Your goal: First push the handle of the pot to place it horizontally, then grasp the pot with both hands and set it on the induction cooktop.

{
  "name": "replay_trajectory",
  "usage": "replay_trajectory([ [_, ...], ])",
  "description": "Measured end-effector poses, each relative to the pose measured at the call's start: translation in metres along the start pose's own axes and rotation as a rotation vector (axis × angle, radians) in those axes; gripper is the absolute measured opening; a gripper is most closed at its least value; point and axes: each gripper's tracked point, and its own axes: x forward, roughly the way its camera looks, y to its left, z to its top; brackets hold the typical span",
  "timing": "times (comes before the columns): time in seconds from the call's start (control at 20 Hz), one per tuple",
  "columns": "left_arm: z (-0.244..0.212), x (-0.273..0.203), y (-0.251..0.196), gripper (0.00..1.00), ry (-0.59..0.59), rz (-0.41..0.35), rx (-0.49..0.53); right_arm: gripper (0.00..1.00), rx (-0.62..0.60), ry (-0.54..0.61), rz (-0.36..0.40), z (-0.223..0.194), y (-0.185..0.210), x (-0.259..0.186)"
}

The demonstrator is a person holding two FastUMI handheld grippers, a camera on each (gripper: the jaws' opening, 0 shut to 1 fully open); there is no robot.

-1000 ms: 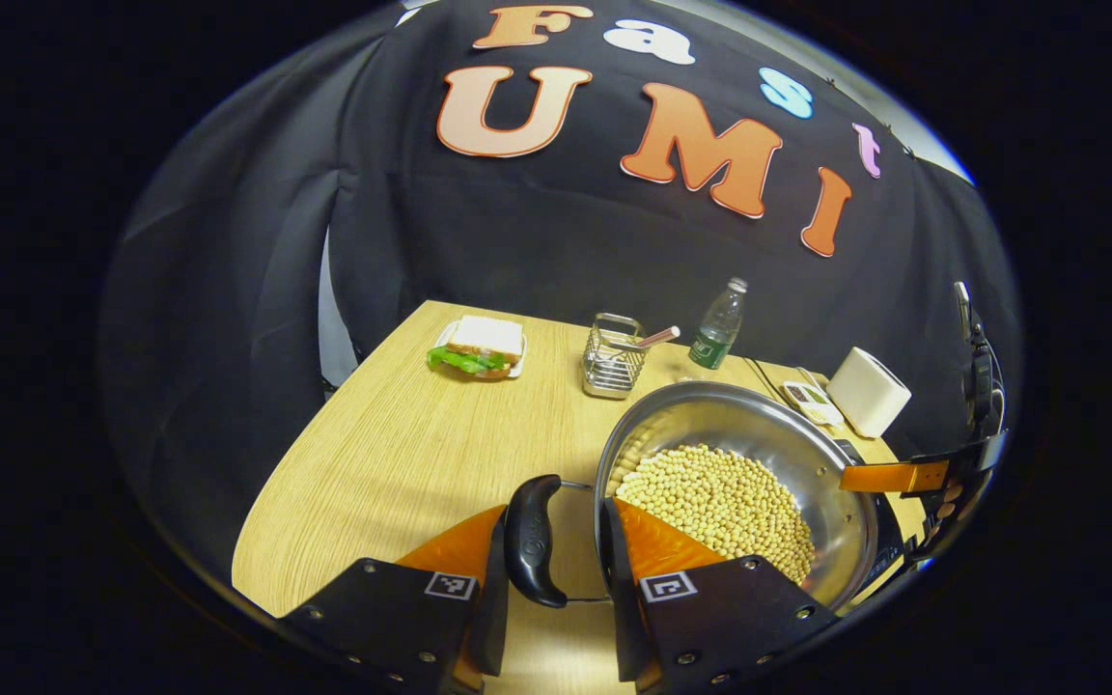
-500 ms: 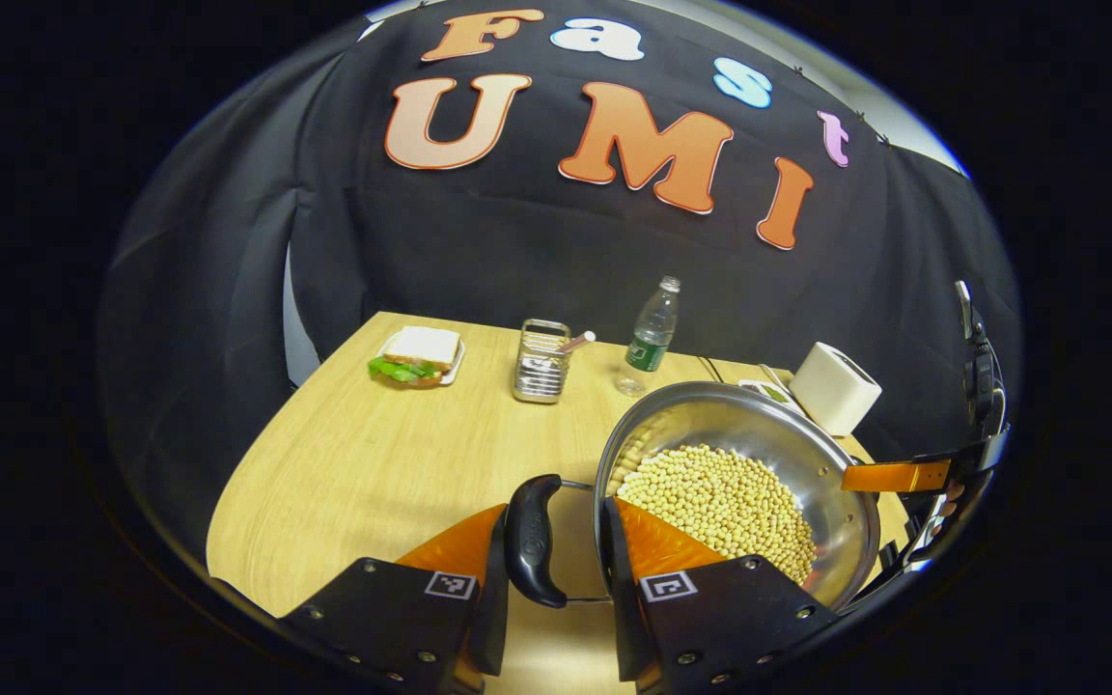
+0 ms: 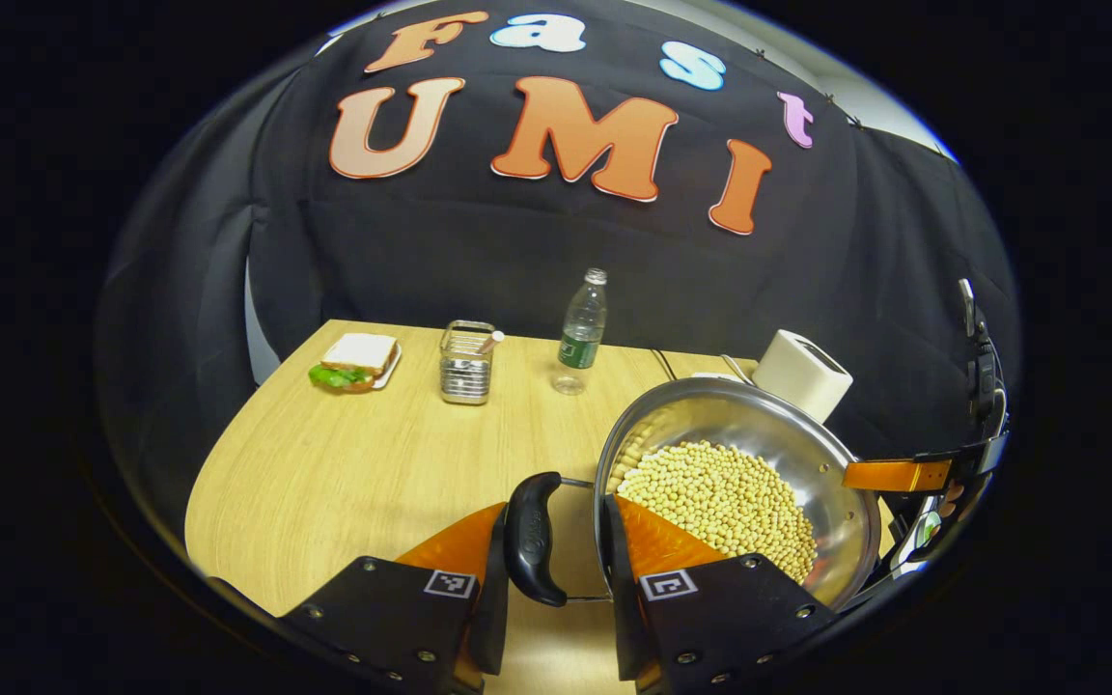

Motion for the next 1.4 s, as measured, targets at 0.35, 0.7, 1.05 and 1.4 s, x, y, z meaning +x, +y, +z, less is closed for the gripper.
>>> replay_trajectory([
  [0.35, -0.020, 0.030, -0.048, 0.46, 0.054, -0.028, 0.023, 0.52, 0.028, 0.022, -0.040, -0.005, -0.053, 0.007],
  [0.7, -0.040, 0.063, -0.082, 0.47, 0.108, -0.046, 0.044, 0.52, 0.062, 0.068, -0.060, -0.017, -0.093, 0.022],
  [1.05, -0.052, 0.077, -0.099, 0.47, 0.136, -0.070, 0.039, 0.52, 0.066, 0.052, -0.071, -0.011, -0.116, 0.030],
  [1.4, -0.040, 0.064, -0.093, 0.53, 0.099, -0.062, 0.050, 0.62, 0.043, 0.033, -0.033, -0.010, -0.105, 0.026],
])
